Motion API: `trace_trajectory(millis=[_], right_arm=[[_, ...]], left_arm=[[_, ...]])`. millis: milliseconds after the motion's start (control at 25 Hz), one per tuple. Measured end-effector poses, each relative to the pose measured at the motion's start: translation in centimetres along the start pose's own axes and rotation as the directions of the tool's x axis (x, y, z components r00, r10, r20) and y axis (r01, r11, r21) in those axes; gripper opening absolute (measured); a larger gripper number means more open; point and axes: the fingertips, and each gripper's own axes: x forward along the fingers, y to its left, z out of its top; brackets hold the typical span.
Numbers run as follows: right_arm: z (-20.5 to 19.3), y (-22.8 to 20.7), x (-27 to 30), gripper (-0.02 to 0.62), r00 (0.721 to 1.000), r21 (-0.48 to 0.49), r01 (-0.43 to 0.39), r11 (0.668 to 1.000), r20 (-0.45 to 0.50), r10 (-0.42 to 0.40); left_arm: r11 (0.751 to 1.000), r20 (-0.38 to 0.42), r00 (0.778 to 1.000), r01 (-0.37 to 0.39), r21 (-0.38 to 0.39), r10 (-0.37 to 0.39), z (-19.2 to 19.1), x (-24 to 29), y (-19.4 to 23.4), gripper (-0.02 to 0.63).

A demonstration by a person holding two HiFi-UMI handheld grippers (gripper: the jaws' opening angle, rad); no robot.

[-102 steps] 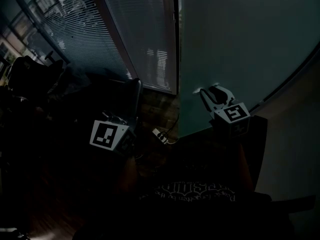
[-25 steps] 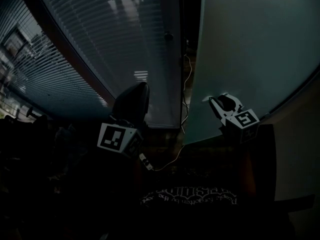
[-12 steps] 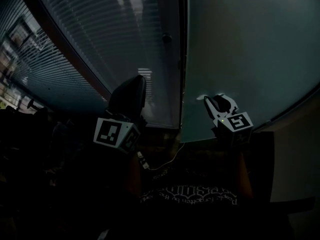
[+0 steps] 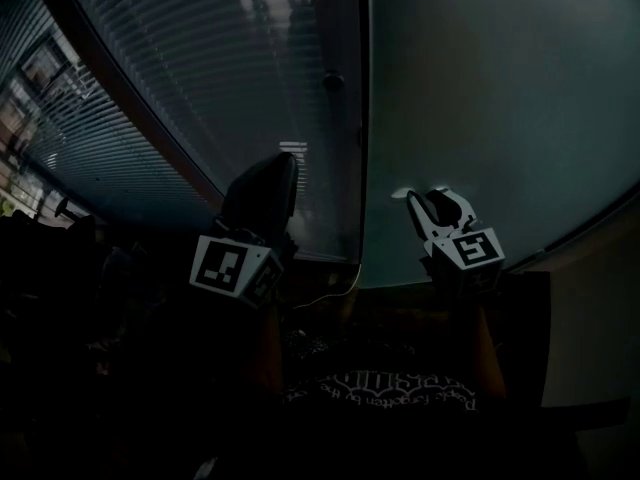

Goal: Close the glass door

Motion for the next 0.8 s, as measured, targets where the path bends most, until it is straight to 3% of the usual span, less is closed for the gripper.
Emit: trace_trajectory(millis=[240,560,800], right_arm=[[0.3,-0.9,1.6,0.112,1.000,0.000,0.013,1.000,0.003,-0.013],[1.0,-2.4,3.9,0.112,0.999,0.013,0.046,0.999,-0.004,-0.046],[-0.1,-3.3,4.6,0.112,0.997,0.027,0.080,0.996,-0.007,-0.080]], left_arm=[[0.999,0.006,0.999,0.039,0.011,-0.039,0.3,1.9,-0.2,0.002],[1.000,-0.003,1.000,0.017,0.006,-0.017,0.2,2.2,1.9,0.002],[0.999,-0.014,0.999,0.045,0.004,-0.045,-0.7,2.4,2.5,0.002]])
